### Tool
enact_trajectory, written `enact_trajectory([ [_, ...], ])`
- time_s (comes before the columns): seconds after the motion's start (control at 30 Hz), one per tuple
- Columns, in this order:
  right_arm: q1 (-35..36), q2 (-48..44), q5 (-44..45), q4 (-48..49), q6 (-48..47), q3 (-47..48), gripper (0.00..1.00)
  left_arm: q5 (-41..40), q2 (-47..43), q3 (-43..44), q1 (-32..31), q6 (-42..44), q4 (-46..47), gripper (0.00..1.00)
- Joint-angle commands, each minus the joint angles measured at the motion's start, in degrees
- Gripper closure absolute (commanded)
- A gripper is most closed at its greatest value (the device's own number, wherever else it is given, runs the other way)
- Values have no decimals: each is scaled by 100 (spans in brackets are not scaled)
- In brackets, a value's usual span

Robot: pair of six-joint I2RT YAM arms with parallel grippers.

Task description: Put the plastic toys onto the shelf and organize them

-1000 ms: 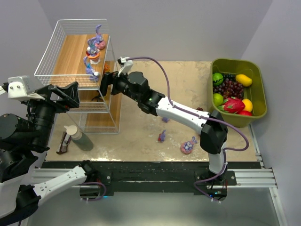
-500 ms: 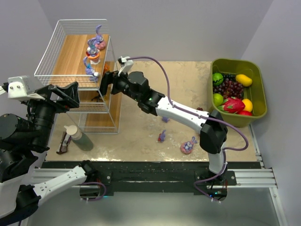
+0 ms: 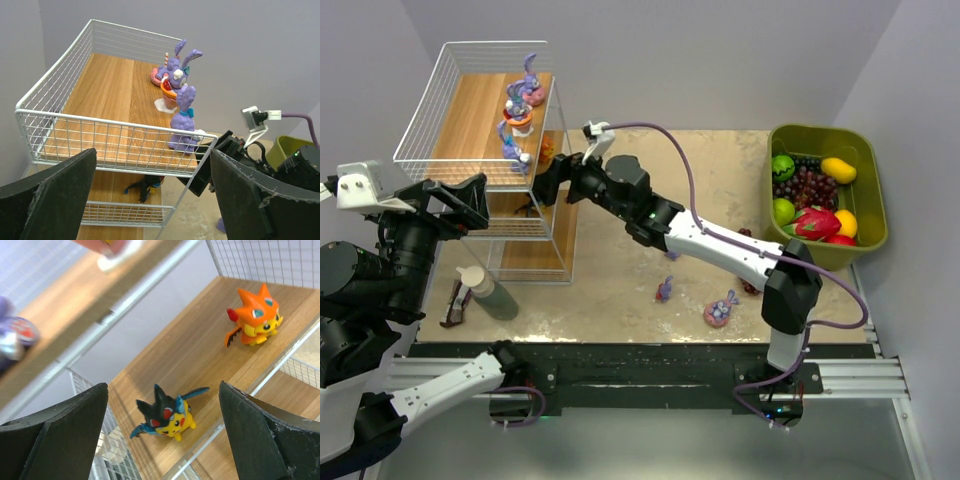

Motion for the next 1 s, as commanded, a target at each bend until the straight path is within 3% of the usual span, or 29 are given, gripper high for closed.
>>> enact_trajectory([
  [0.0, -53, -454, 156, 346, -106, -131, 4, 94, 33, -26, -12, -79, 183, 0],
  [0.3, -158, -964, 569, -5, -54, -649, 4, 278, 121, 44, -12, -115, 227, 1],
  [0.5, -483, -1789, 1271, -1182, 359, -1282, 5, 542, 306, 149, -12, -150, 271, 0],
  [0.6, -668, -2247, 1693, -2286, 544, -1519, 5, 683, 394, 132, -12, -185, 341, 0],
  [0.97, -694, -3539, 2038, -4751, 1563, -2837, 12, 1254, 649, 18, -21, -255, 473, 0],
])
